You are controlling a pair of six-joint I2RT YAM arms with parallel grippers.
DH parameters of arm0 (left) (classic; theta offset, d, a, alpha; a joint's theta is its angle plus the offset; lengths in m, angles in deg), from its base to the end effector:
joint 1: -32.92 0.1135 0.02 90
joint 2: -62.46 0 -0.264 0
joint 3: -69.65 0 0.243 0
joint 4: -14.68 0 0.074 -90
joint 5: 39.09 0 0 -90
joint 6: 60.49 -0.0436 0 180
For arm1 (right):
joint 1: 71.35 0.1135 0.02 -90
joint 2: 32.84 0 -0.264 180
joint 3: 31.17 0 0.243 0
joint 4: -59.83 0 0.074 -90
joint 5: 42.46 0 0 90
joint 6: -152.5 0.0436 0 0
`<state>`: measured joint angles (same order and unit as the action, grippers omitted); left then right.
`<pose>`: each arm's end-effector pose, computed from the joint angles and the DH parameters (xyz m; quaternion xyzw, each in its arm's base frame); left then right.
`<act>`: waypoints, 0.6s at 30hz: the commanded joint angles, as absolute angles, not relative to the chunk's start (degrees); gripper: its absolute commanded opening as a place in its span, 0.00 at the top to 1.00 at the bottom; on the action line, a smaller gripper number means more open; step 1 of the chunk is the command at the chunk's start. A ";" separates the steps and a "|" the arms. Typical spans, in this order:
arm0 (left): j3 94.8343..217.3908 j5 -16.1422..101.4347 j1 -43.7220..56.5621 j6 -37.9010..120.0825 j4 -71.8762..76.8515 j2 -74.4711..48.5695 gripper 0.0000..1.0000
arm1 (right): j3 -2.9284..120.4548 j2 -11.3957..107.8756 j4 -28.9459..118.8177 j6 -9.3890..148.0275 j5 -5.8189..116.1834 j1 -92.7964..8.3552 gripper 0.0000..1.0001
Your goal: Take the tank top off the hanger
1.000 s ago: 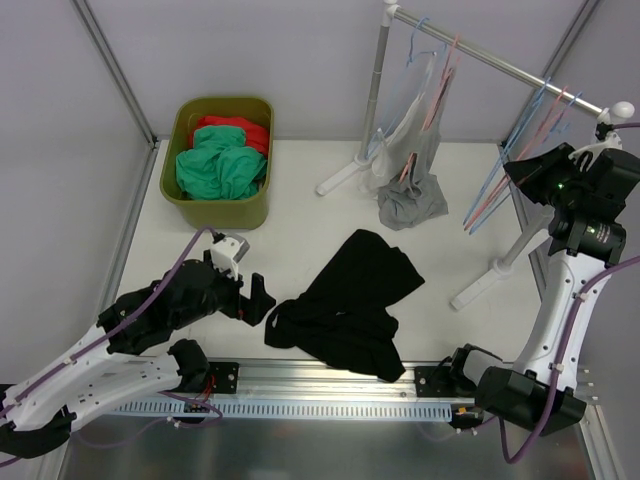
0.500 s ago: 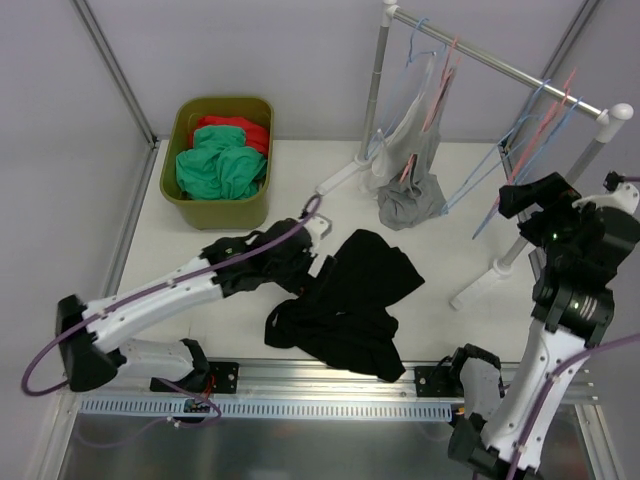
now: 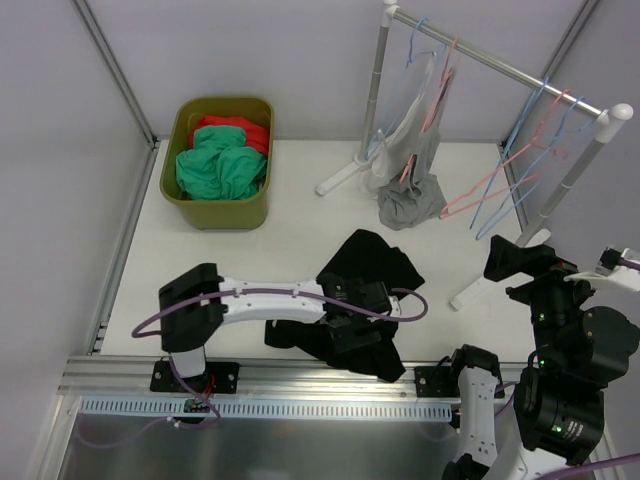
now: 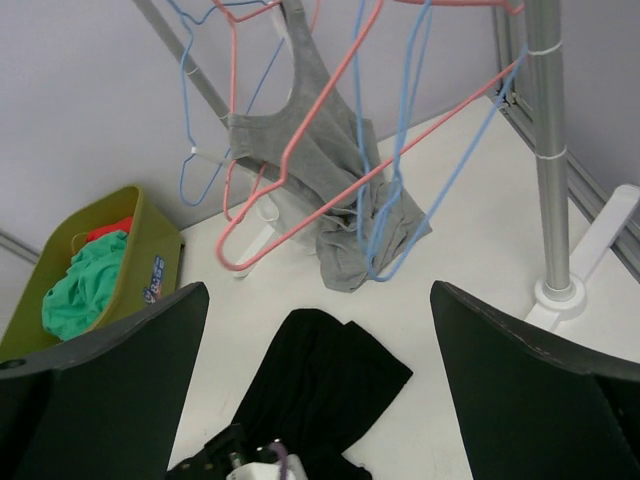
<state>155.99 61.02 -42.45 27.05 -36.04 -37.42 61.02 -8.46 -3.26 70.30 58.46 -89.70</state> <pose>0.0964 -0.3390 0.2114 0.5947 0.7679 -0.0627 0.2295 -0.0090 0.0117 0.4571 0.0844 0.6727 -0.0031 0.7351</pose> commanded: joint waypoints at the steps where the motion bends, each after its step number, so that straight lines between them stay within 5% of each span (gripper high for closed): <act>1: 157.77 70.23 -41.79 19.94 -32.08 -41.78 0.01 | 62.67 -7.97 -3.86 69.10 63.27 -89.10 0.01; 7: 159.09 71.48 -40.91 16.24 -26.25 -44.42 0.01 | 59.95 -8.93 -4.13 67.69 63.18 -88.93 0.01; 18: 162.69 55.59 -31.60 15.10 -21.59 -50.83 0.01 | 57.49 -8.06 -2.20 68.39 66.96 -88.93 0.01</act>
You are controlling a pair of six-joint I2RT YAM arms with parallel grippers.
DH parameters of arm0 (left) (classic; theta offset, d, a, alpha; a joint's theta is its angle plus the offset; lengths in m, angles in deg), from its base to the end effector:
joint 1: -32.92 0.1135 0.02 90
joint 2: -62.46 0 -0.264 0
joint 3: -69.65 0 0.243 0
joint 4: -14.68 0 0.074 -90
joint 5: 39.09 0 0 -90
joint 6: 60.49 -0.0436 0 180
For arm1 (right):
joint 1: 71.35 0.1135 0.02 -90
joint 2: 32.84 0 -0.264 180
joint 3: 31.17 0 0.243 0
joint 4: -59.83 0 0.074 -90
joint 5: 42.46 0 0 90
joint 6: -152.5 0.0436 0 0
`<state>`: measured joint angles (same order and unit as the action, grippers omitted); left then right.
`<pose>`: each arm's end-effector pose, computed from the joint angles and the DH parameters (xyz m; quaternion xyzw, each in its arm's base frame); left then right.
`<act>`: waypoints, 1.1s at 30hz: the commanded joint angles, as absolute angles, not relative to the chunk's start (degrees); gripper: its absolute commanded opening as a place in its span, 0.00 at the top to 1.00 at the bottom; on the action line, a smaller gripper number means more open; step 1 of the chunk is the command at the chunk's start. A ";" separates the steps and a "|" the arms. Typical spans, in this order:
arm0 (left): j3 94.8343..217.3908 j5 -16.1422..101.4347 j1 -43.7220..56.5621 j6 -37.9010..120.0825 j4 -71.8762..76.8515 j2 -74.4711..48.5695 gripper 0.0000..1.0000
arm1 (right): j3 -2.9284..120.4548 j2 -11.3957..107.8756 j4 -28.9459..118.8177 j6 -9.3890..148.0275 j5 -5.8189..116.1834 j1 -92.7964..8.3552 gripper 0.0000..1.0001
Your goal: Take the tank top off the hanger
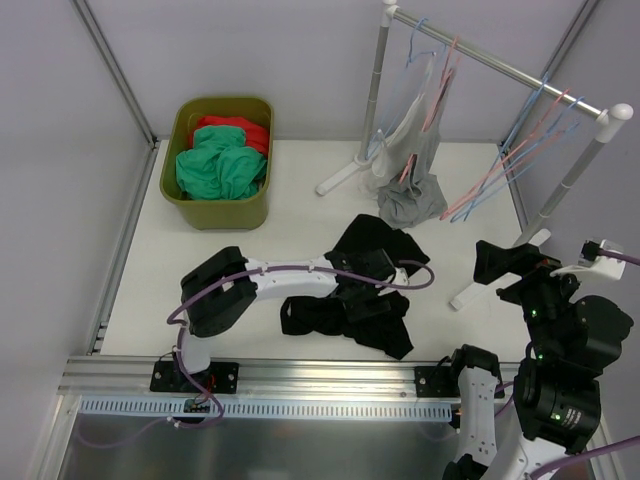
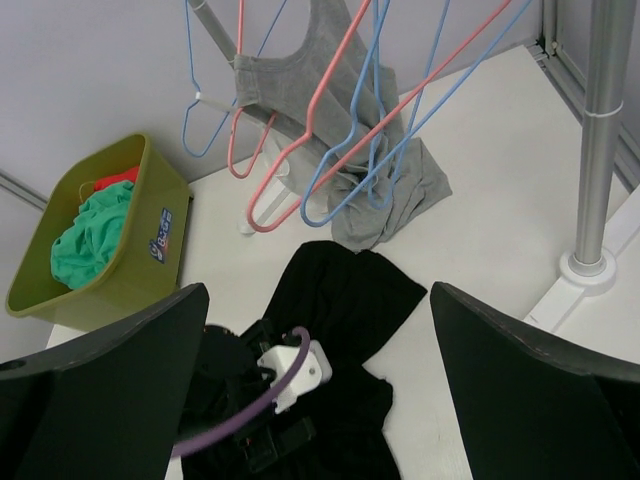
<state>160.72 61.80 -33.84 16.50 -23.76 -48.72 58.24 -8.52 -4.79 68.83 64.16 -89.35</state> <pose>0.1672 -0.3684 0.1765 0.5947 0.7518 -0.0405 0.2819 0.0015 0.0126 0.4436 0.0465 0.7028 0.0298 0.7093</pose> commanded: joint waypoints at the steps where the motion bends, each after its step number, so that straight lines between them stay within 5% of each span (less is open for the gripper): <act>1: 162.95 53.56 -29.77 15.62 -21.59 -51.36 0.01 | 57.31 -7.97 -1.93 68.65 67.40 -88.93 0.00; 8: 159.97 36.50 -26.58 24.83 -21.76 -56.54 0.01 | 56.78 -8.58 -0.53 69.01 70.39 -88.93 0.01; 11: 157.51 33.60 -26.67 29.24 -21.59 -57.25 0.35 | 56.87 -9.02 0.27 68.92 72.06 -88.93 0.00; 13: 154.53 35.87 -26.93 33.09 -21.41 -55.51 0.74 | 57.48 -9.46 0.36 68.75 72.50 -88.58 0.00; 15: 151.46 38.76 -27.20 34.87 -21.50 -53.14 1.00 | 57.66 -10.07 0.35 68.48 72.24 -88.40 0.01; 23: 147.13 55.28 -27.11 44.09 -25.18 -23.70 1.00 | 58.36 -12.01 0.27 68.57 71.63 -88.40 0.01; 27: 155.91 69.87 -26.49 45.59 -31.61 -15.69 1.00 | 57.92 -12.71 0.79 69.10 71.01 -88.40 0.00; 33: 171.11 73.93 -17.01 43.85 -35.65 -11.29 1.00 | 57.05 -13.68 0.97 69.01 70.66 -88.40 0.00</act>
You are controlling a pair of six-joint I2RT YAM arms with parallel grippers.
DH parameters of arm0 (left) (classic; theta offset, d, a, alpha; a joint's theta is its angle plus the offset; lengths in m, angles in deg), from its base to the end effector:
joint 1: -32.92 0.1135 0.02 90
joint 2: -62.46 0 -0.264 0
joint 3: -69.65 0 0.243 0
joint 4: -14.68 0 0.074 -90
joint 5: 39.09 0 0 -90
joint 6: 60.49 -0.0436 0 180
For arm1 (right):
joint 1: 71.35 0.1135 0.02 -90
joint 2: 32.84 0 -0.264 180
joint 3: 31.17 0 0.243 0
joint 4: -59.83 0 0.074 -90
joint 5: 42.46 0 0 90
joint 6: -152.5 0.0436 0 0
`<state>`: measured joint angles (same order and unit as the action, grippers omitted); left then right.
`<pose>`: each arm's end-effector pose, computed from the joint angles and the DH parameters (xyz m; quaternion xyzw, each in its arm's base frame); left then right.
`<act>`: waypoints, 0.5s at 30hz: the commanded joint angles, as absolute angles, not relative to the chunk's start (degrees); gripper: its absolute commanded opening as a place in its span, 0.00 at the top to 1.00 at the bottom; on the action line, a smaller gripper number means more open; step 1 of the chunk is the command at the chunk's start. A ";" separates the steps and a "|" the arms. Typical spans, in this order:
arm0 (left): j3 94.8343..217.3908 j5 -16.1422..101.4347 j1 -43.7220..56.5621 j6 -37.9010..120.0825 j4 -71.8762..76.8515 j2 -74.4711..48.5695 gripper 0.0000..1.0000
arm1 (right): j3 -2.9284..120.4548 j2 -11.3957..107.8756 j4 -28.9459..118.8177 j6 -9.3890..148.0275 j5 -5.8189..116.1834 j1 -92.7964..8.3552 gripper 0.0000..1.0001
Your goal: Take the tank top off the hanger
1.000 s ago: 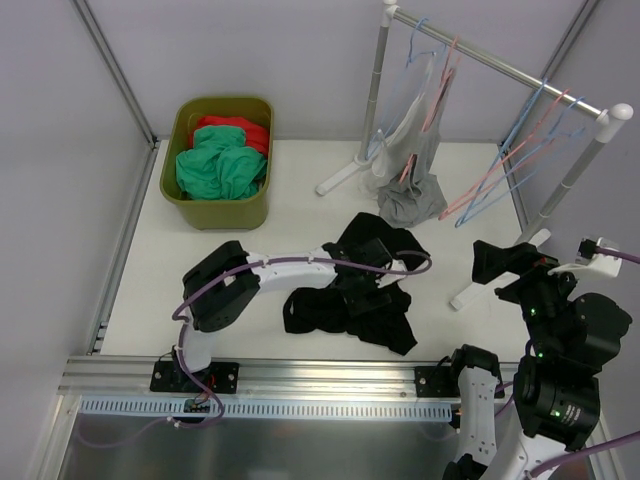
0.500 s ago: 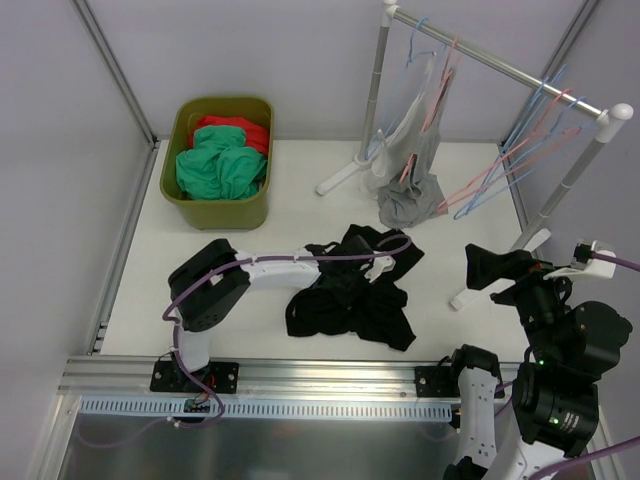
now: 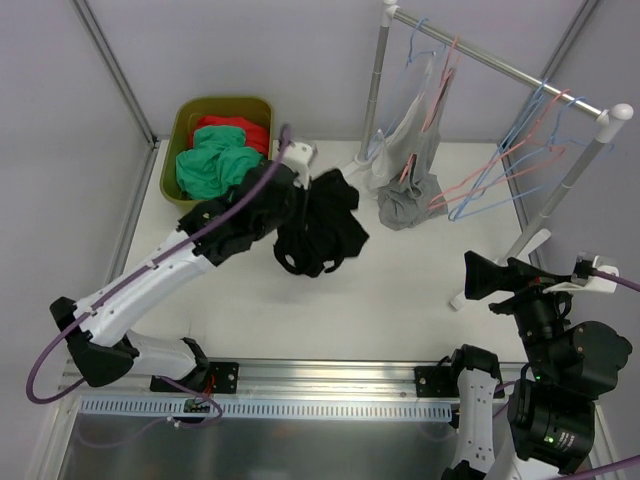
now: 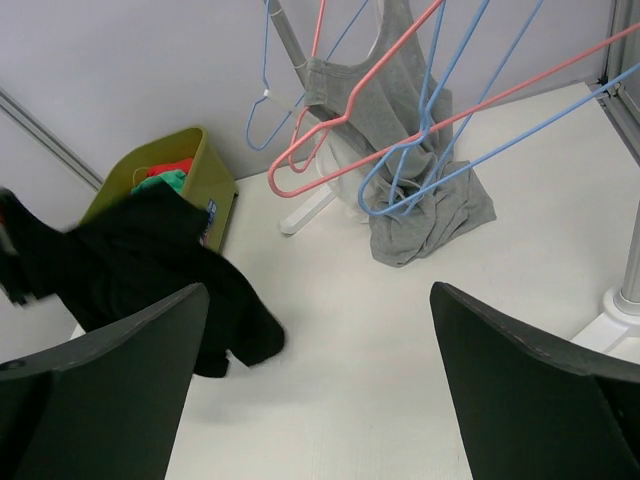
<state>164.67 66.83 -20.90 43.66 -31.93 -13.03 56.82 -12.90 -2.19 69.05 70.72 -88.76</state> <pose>0.1785 -0.2239 0.3975 0.2187 0.8192 -0.1910 0.4946 -0.0177 0.0235 0.4409 -0.0101 0.6720 0.0649 0.7376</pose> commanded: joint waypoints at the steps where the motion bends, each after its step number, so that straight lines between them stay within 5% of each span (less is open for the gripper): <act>1: 173.13 74.02 -15.87 43.23 -35.83 -11.20 1.00 | 57.05 -13.59 1.06 68.83 70.66 -88.31 0.00; 15: 216.73 62.69 15.49 35.31 -37.06 -32.80 1.00 | 55.99 -13.24 1.41 68.66 71.01 -86.47 0.01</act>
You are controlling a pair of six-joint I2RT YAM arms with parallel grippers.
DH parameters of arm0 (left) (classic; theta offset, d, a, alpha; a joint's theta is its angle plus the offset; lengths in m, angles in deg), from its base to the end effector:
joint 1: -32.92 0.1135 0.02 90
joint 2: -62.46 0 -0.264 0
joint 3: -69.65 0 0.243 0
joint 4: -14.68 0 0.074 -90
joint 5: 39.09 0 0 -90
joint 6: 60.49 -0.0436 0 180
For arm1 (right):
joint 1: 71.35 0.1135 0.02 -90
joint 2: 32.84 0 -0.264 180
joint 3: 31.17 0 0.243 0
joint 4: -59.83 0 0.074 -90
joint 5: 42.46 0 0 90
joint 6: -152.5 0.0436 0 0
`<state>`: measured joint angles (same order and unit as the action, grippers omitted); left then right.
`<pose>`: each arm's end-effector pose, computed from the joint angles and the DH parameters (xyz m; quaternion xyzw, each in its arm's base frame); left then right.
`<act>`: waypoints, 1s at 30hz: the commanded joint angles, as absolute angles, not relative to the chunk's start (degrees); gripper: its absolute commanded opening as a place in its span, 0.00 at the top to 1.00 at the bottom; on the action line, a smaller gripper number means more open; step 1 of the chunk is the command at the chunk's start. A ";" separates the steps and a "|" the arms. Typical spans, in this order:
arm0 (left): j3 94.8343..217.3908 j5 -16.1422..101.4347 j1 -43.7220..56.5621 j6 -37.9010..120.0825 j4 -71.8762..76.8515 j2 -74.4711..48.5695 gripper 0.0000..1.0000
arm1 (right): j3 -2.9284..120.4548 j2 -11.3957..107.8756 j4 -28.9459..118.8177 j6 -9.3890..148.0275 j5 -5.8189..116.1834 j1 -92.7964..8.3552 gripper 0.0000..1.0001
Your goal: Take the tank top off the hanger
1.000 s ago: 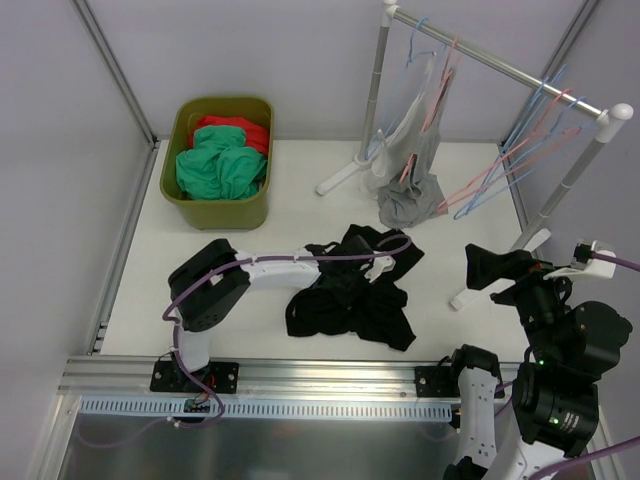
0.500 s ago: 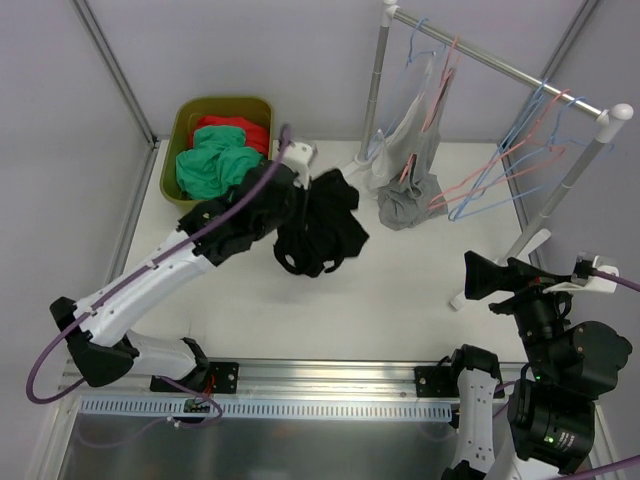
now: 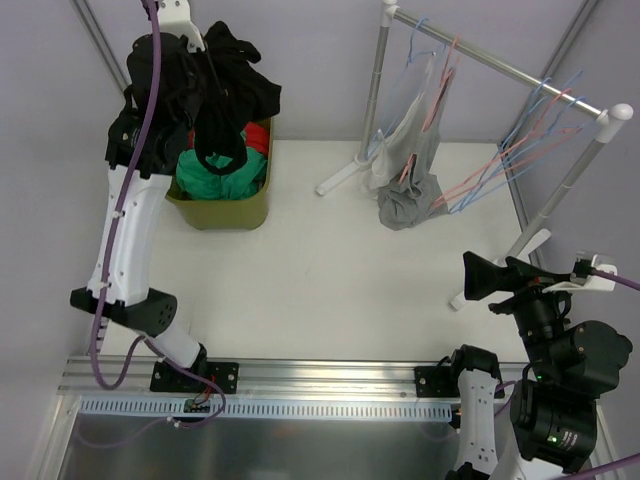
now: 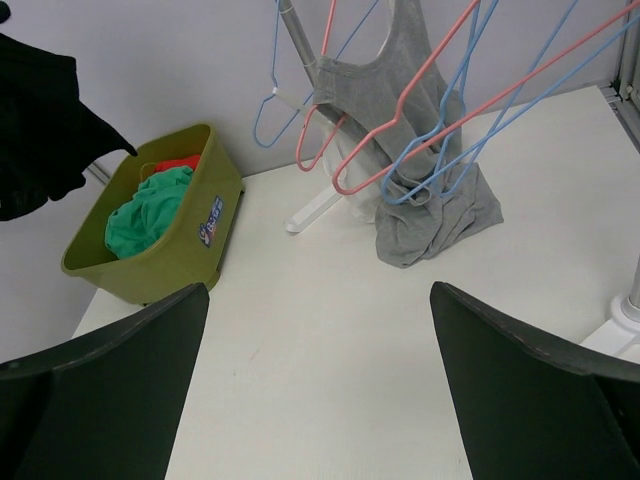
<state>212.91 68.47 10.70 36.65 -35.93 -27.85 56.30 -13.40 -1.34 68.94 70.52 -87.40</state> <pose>0.2672 -0.0950 0.5762 -0.0194 0.6929 -0.0784 0.7165 -0.0190 0.0232 0.4404 -0.0194 0.6668 0.0703 0.7416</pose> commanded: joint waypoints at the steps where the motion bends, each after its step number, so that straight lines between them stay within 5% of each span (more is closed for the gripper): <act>1: 217.88 61.29 16.74 35.49 -36.97 -35.86 1.00 | 55.82 -13.15 1.85 69.09 71.44 -86.12 0.01; 8: 221.85 55.30 27.46 42.16 -36.97 -46.70 0.99 | 55.73 -12.10 2.38 69.80 72.68 -84.53 0.00; 10: 220.01 54.69 28.43 43.66 -36.97 -46.18 0.63 | 55.99 -11.92 2.29 69.80 72.94 -84.27 0.01; 11: 218.34 54.69 28.61 43.75 -36.97 -45.66 0.24 | 55.99 -11.84 2.38 70.15 73.03 -84.18 0.01; 12: 217.63 53.82 28.61 43.75 -36.97 -44.87 0.02 | 56.08 -11.40 2.38 70.41 73.99 -84.18 0.00; 18: 211.22 52.23 28.53 45.06 -37.06 -30.65 0.01 | 58.80 -7.53 14.74 83.38 85.59 -84.00 0.00; 24: 188.48 42.56 27.21 52.00 -36.97 -6.83 0.01 | 58.97 0.18 38.57 100.80 90.42 -84.00 0.00; 30: 163.34 47.47 17.28 52.54 -36.97 11.20 0.01 | 73.64 19.06 24.10 92.93 81.31 -82.25 0.08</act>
<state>173.87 46.39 20.06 50.11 -34.60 12.39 68.34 10.93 28.06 94.69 85.82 -83.64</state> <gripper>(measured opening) 0.985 0.939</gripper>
